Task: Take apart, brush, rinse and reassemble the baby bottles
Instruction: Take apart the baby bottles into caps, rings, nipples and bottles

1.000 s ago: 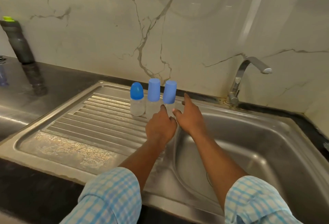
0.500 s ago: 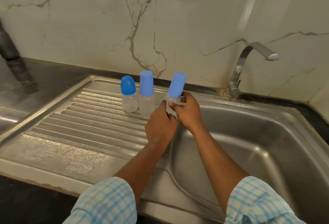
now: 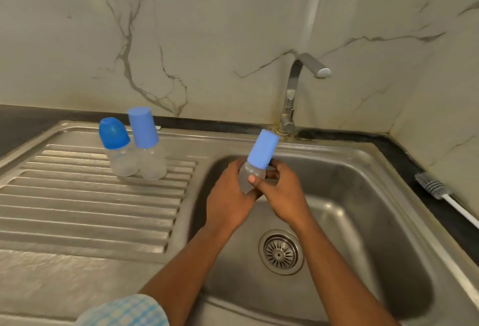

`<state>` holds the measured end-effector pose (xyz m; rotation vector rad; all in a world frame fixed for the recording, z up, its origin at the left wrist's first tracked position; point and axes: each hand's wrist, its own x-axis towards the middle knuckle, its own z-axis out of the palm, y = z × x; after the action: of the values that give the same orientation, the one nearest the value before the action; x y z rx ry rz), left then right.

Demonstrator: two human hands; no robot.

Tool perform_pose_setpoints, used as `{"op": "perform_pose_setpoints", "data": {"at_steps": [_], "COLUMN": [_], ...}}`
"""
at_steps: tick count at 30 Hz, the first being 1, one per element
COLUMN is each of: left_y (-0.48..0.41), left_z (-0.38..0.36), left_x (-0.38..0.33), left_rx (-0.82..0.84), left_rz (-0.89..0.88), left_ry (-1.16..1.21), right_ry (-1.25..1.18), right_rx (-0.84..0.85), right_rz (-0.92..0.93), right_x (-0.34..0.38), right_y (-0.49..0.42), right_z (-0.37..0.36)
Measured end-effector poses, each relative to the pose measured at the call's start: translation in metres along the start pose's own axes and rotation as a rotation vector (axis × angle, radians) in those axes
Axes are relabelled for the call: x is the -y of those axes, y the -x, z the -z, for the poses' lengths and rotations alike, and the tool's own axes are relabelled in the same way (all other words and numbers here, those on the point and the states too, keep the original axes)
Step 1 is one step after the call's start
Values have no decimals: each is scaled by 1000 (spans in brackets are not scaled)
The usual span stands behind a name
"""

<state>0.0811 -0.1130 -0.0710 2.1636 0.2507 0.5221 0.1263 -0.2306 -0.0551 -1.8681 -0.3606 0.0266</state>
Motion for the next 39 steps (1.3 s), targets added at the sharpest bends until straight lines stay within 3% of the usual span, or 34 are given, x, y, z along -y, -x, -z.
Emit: {"op": "perform_pose_setpoints", "data": {"at_steps": [3, 8, 16, 26, 29, 35, 39], "left_y": [-7, -10, -10, -21, -23, -25, -27], "left_z": [-6, -3, -2, 25, 27, 26, 23], "left_x": [1, 9, 2, 23, 26, 28, 28], "left_rx": [19, 99, 221, 379, 363, 207, 74], "left_rz": [33, 55, -2, -82, -40, 105, 131], "left_ry": [-43, -157, -180, -165, -167, -194, -87], "right_ry": [41, 34, -47, -93, -136, -205, 93], "right_rx": [-15, -225, -302, -9, -22, -273, -212], "right_rz": [-8, -25, -33, 54, 43, -14, -71], "right_x": [-1, 0, 5, 6, 4, -1, -26], "right_y": [-10, -22, -24, -26, -29, -34, -34], "right_z": [3, 8, 13, 21, 23, 26, 15]}}
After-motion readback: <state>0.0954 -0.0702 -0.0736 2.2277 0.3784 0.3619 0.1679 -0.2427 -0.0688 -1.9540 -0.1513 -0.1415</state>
